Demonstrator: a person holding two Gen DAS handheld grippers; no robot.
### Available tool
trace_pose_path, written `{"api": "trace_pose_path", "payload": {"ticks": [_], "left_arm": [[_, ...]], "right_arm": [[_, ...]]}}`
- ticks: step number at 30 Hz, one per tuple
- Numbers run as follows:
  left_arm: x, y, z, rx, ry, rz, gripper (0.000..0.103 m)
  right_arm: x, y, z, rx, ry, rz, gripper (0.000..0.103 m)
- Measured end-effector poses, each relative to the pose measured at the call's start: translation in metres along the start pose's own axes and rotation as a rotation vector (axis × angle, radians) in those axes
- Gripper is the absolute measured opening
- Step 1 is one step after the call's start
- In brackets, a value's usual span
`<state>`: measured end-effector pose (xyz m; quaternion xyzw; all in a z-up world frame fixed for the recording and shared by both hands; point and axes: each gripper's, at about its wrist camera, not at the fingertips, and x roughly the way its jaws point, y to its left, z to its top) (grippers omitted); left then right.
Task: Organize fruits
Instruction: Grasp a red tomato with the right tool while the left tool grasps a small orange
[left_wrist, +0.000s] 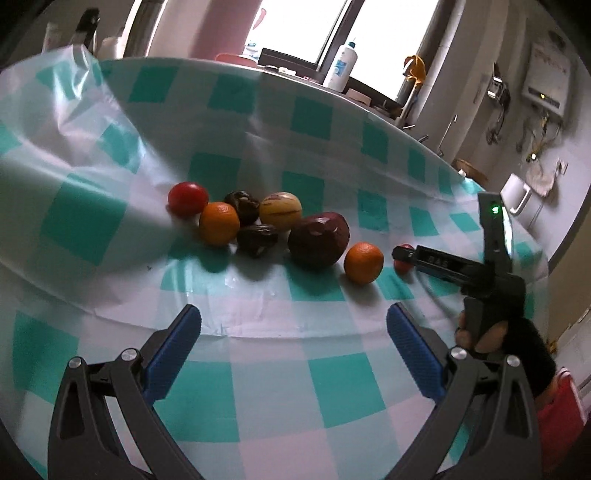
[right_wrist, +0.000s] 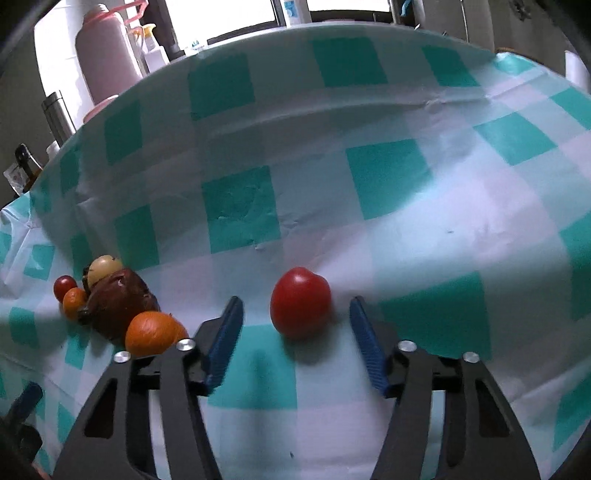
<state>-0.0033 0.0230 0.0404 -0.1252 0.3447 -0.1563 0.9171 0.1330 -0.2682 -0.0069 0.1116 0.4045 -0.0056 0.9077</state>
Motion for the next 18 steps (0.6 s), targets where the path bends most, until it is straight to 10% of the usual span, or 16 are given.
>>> {"api": "trace_pose_path", "payload": {"ticks": [7,18], "left_arm": [[-0.003,-0.016,-0.009,0.069,-0.011,-0.025,0.101],[0.041,-0.033,-0.003,0.013,0.106,-0.033,0.093]], "right_arm": [[0.008,-0.001,0.004,-0.007,0.020,-0.015,0.035],[-0.018,-0.048,0.003,0.165,-0.114,0.091,0.035]]}}
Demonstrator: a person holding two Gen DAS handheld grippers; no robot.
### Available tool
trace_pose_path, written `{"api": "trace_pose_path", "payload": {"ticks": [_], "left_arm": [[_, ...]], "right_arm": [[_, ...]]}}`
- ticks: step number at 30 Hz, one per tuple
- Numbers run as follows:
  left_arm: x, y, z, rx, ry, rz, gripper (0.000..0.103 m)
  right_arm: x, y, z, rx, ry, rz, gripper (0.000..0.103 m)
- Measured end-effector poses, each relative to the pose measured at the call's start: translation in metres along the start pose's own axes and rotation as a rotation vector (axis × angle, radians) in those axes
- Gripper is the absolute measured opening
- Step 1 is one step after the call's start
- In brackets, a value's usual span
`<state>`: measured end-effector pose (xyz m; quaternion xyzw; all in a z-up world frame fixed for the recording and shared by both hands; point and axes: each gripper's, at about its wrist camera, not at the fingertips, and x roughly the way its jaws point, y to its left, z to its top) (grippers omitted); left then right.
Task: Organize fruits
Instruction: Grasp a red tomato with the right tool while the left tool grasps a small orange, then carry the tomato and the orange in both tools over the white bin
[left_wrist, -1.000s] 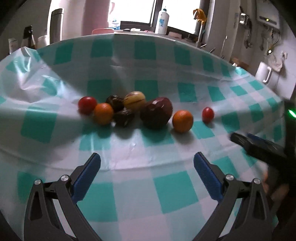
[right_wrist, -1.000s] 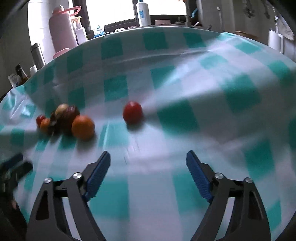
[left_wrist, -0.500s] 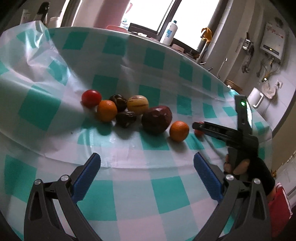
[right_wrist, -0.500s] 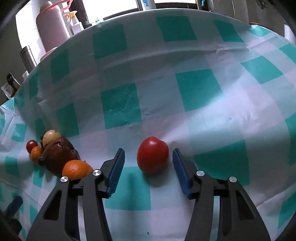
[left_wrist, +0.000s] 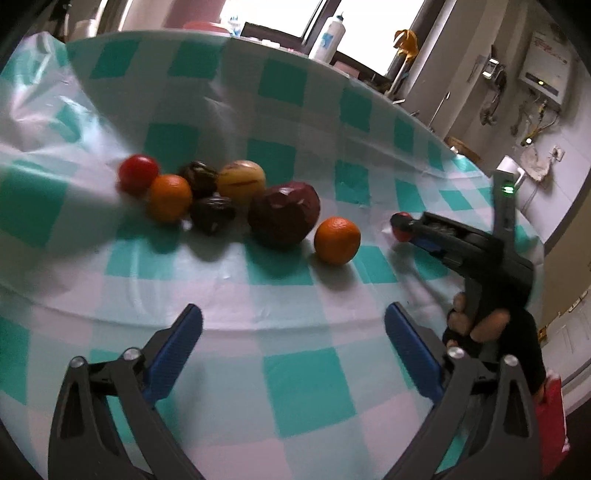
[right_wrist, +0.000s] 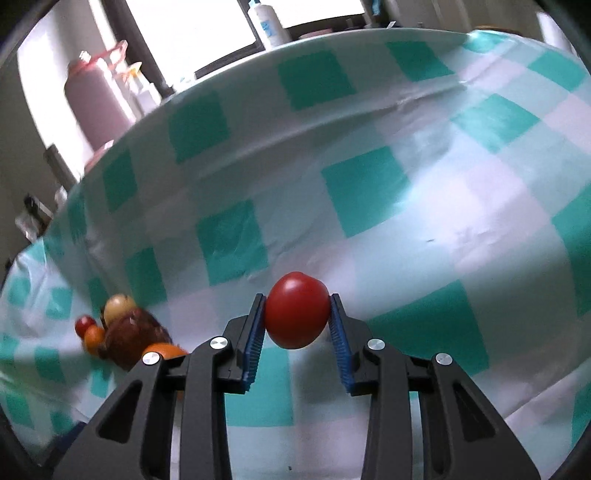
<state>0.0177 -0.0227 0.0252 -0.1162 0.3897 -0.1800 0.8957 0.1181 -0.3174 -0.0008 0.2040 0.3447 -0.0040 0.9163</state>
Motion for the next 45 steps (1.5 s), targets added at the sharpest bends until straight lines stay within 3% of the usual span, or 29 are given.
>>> {"api": "trace_pose_path", "payload": {"ticks": [9,15,18,25,32,37,45], "left_arm": [[0.075,-0.047,0.027,0.047,0.100,0.137,0.071],[0.107,-0.067,0.041,0.090,0.105,0.221,0.066],[0.112,-0.073,0.043,0.120,0.098,0.269,0.046],[0.075,-0.050,0.025,0.076,0.087,0.189,0.046],[0.001,-0.006,-0.010,-0.013,-0.049,0.192,0.046],[-0.015,0.005,-0.002,-0.070,-0.083,0.159,0.046],[-0.020,-0.006,-0.001,-0.031,-0.109,0.151,0.046]], "right_arm": [[-0.024,-0.018,0.008,0.065,-0.080,0.043,0.035],[-0.023,-0.012,0.007,0.049,-0.092,0.048,0.035],[-0.018,-0.009,0.007,0.047,-0.087,0.049,0.035],[-0.012,-0.003,0.002,0.016,-0.074,0.033,0.035],[-0.011,0.003,-0.003,-0.028,-0.074,0.022,0.035],[-0.009,0.001,-0.005,-0.017,-0.066,0.028,0.035],[-0.009,-0.002,-0.005,0.012,-0.071,0.043,0.035]]}}
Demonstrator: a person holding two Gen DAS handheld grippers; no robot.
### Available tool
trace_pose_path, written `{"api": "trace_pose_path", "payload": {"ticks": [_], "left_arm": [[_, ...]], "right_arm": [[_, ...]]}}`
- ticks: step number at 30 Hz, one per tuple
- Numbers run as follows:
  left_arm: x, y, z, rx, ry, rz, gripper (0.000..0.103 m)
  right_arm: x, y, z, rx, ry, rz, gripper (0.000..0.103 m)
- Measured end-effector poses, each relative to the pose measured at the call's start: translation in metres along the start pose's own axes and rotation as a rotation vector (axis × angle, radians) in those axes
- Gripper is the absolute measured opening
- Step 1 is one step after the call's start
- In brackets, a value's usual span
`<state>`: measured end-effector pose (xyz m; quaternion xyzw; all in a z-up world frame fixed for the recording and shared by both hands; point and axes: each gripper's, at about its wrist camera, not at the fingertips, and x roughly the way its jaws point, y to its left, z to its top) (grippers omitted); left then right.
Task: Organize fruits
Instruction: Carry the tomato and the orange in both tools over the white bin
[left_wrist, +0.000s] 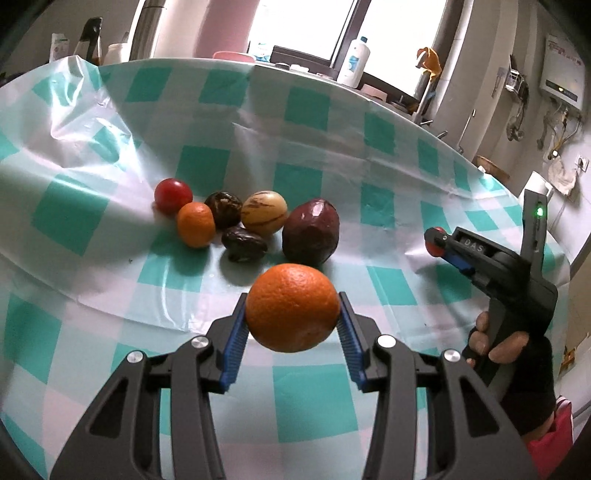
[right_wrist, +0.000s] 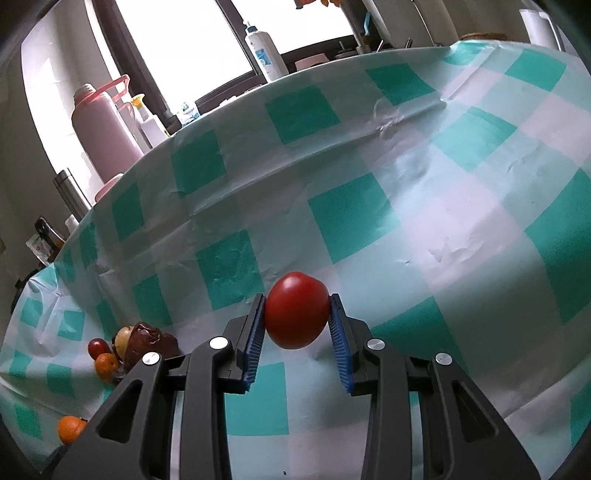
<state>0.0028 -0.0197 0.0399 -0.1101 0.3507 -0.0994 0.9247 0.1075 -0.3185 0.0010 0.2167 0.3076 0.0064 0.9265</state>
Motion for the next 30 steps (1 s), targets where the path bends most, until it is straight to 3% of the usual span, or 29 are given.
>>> {"api": "trace_pose_path", "payload": {"ticks": [4,9,14,20,30], "left_arm": [[-0.011,0.004,0.001,0.003,-0.040,0.027,0.046],[-0.046,0.013,-0.012,0.012,-0.083,0.051,0.046],[-0.068,0.025,-0.036,-0.010,-0.039,0.041,0.046],[-0.092,0.026,-0.064,0.036,-0.015,0.063,0.046],[-0.107,-0.004,-0.089,0.154,0.013,0.070,0.046]], "right_arm": [[-0.006,0.006,-0.009,0.036,0.049,0.006,0.035],[-0.042,0.040,-0.047,-0.058,0.099,0.033,0.035],[-0.081,0.076,-0.107,-0.146,0.185,0.095,0.035],[-0.137,0.094,-0.154,-0.232,0.192,0.153,0.035],[-0.188,0.060,-0.158,-0.201,0.142,0.155,0.035]]}}
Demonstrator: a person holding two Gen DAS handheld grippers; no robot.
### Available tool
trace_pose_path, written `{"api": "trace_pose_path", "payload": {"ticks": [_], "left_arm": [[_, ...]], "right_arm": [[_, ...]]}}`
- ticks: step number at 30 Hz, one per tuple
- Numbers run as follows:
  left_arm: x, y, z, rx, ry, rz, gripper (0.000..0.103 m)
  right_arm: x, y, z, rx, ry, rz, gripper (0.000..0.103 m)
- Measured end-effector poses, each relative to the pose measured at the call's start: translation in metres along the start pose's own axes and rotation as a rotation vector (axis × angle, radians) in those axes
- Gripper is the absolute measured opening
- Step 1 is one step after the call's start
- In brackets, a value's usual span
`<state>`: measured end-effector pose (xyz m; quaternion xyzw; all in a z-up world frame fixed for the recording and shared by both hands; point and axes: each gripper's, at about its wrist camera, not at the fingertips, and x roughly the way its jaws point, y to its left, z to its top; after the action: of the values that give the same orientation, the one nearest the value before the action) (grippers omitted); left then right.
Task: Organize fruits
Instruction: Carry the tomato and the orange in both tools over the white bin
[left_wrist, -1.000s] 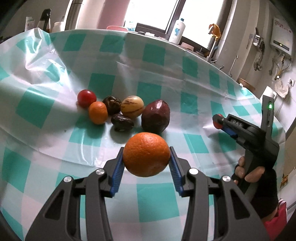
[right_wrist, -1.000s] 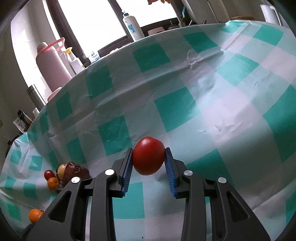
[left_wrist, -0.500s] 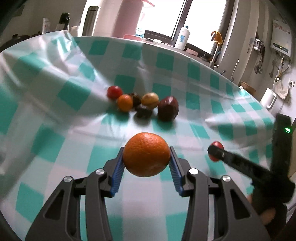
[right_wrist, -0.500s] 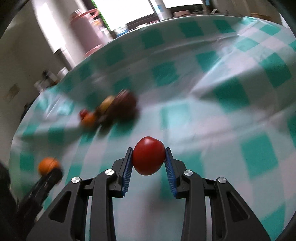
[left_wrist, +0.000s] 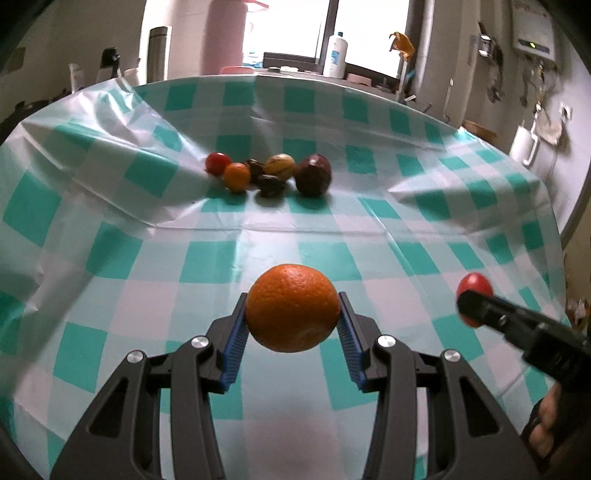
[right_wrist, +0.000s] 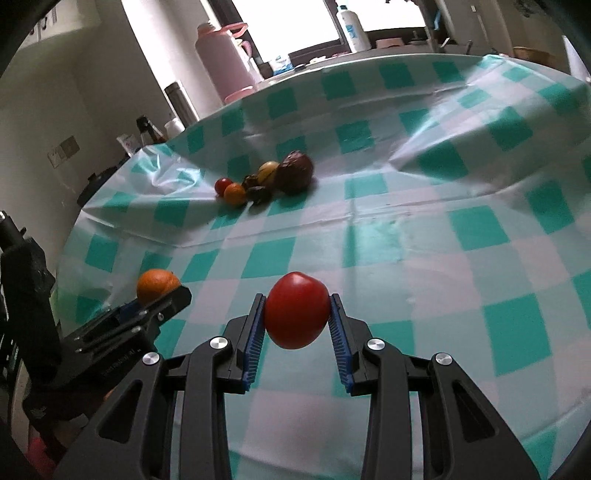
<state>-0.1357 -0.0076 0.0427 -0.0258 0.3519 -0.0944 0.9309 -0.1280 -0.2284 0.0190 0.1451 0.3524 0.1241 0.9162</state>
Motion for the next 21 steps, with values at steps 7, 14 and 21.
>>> {"api": "trace_pose_path", "payload": {"ticks": [7,14,21], "left_arm": [[-0.002,-0.032,-0.014,0.099,0.022,-0.016,0.046],[-0.003,-0.064,-0.029,0.193,0.040,-0.028,0.046],[-0.004,-0.089,-0.040,0.273,0.052,-0.034,0.046]], "right_arm": [[-0.029,-0.032,-0.017,0.054,-0.021,-0.020,0.035],[-0.052,-0.058,-0.034,0.081,-0.039,-0.041,0.035],[-0.069,-0.083,-0.047,0.116,-0.059,-0.063,0.035]]}}
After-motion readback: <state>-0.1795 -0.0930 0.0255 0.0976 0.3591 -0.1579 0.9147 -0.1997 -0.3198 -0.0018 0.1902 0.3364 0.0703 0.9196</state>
